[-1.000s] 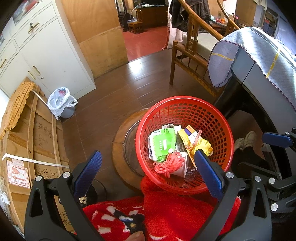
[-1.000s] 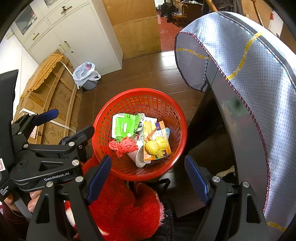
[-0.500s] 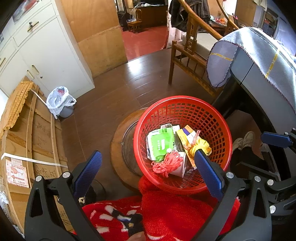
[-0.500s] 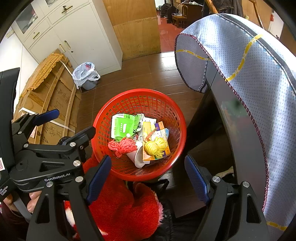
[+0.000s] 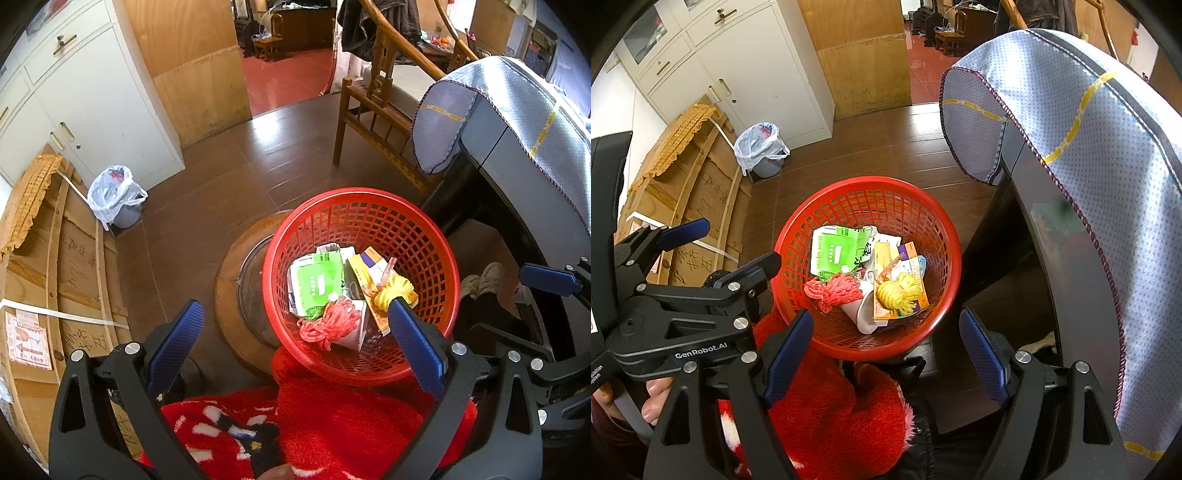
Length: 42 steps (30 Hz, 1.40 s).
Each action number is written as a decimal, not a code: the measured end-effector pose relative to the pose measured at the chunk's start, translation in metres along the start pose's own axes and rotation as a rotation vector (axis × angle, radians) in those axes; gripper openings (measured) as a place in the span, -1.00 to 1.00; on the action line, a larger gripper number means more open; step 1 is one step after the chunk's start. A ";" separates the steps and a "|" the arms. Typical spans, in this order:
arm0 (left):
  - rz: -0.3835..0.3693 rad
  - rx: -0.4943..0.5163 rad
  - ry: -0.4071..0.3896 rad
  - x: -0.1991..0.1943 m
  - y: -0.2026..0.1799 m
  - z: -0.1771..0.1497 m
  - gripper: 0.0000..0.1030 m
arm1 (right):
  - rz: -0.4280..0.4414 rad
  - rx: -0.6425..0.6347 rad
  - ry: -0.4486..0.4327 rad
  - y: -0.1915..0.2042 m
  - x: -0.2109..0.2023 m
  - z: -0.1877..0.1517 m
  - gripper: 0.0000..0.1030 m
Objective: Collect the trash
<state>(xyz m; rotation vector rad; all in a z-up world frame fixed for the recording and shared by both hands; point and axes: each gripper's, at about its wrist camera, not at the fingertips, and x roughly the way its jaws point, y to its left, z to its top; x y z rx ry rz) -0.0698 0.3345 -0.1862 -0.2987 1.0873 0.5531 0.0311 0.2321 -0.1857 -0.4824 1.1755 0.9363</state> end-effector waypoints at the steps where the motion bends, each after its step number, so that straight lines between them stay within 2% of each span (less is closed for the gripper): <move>1: 0.000 -0.001 0.001 0.000 0.000 0.000 0.87 | 0.000 0.000 0.000 0.000 0.000 0.000 0.56; 42: 0.006 0.009 0.002 0.003 -0.004 -0.002 0.87 | -0.009 -0.005 -0.009 0.003 -0.001 0.000 0.57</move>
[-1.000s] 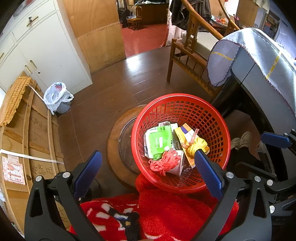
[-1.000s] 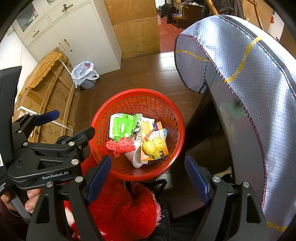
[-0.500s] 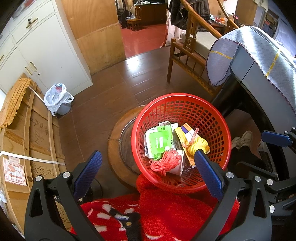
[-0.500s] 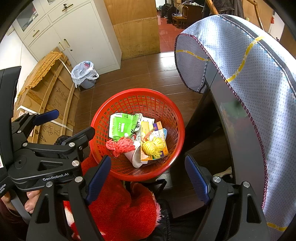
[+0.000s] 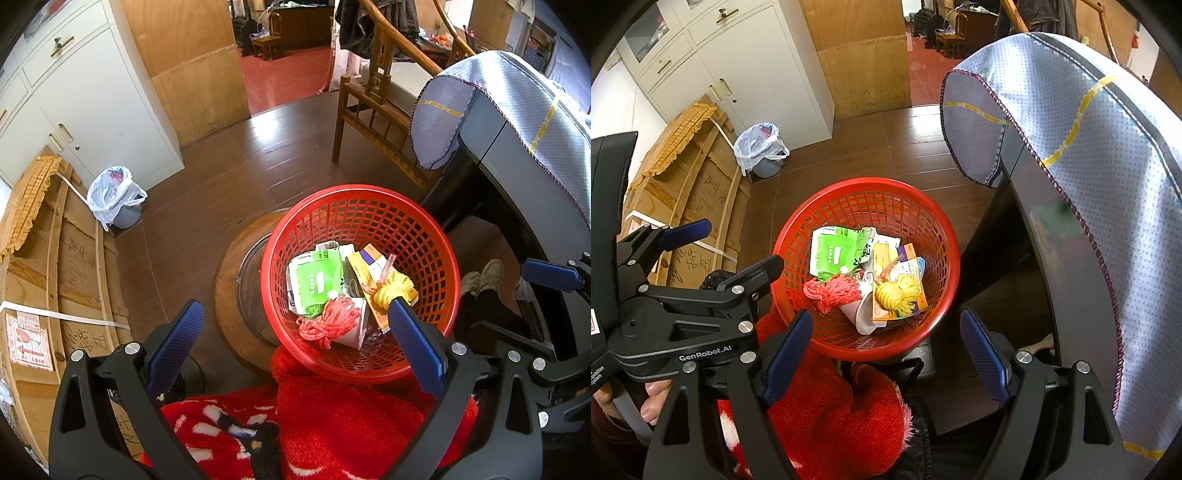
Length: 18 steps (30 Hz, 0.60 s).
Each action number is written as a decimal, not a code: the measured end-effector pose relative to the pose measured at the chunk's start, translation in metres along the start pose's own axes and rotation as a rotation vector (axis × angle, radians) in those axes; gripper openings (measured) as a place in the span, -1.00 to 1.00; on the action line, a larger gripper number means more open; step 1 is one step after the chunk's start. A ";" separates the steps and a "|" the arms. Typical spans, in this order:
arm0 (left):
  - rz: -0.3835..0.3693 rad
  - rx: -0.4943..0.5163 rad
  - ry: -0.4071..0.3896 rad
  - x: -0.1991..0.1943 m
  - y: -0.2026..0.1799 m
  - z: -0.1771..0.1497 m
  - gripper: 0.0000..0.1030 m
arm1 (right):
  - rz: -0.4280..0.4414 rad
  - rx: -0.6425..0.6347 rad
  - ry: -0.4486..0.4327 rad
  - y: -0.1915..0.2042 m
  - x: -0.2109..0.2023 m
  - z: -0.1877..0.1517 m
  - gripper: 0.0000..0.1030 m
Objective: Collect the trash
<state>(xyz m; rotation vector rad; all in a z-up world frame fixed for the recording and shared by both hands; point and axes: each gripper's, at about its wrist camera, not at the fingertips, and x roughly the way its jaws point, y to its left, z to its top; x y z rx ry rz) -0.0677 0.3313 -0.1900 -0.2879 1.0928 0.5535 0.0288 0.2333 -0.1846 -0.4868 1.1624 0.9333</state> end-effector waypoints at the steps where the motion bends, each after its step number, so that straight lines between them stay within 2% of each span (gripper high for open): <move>1: -0.001 -0.001 0.000 0.000 0.000 0.000 0.87 | 0.000 -0.001 -0.001 0.000 0.000 0.000 0.57; 18: 0.008 -0.001 0.001 -0.004 0.000 0.003 0.87 | -0.015 -0.007 -0.055 0.008 -0.023 -0.006 0.57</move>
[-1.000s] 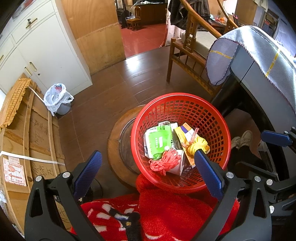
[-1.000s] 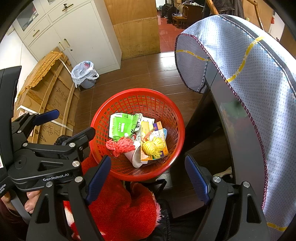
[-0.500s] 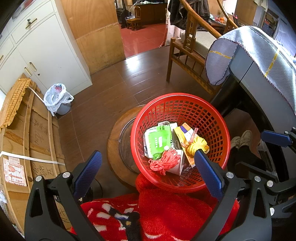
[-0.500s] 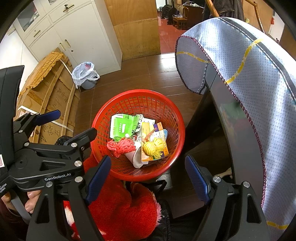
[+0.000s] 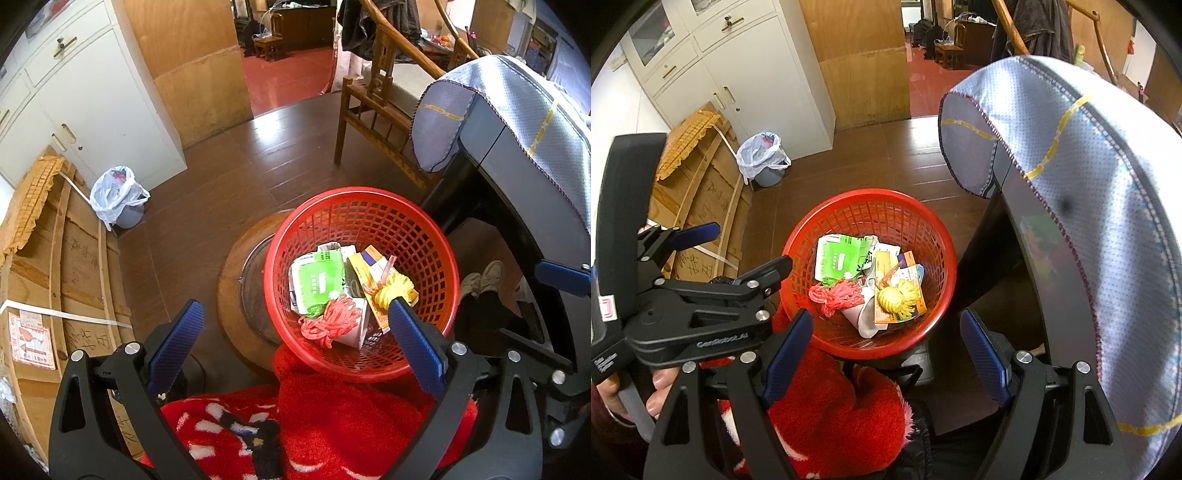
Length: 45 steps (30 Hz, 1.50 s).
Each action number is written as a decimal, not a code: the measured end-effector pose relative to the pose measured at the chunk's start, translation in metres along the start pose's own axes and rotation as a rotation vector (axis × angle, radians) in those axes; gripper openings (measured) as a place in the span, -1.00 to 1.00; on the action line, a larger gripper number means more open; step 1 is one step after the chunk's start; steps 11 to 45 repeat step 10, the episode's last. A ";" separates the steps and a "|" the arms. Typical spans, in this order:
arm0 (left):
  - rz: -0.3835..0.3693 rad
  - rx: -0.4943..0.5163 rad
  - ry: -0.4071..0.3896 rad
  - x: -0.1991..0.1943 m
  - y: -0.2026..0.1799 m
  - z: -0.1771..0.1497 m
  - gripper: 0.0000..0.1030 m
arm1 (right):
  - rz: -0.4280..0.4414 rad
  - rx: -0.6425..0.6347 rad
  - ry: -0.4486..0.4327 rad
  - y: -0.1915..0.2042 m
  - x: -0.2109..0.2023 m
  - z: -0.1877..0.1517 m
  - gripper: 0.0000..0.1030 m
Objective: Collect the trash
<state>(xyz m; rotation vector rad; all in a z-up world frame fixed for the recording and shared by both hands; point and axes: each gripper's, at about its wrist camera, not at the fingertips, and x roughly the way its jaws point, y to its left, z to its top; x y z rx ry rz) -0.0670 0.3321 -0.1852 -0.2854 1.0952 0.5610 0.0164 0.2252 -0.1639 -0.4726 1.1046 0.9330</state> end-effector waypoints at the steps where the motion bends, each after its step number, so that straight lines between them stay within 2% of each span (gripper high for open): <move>1: 0.002 0.000 -0.001 -0.001 0.000 0.000 0.87 | -0.003 -0.001 -0.006 0.000 -0.003 0.000 0.57; 6: 0.024 0.007 0.002 -0.010 0.000 0.001 0.87 | -0.007 0.004 -0.041 0.001 -0.018 -0.005 0.57; 10: 0.051 0.045 -0.046 -0.033 -0.009 0.004 0.87 | -0.011 0.001 -0.098 0.000 -0.041 -0.011 0.67; 45: 0.051 0.045 -0.046 -0.033 -0.009 0.004 0.87 | -0.011 0.001 -0.098 0.000 -0.041 -0.011 0.67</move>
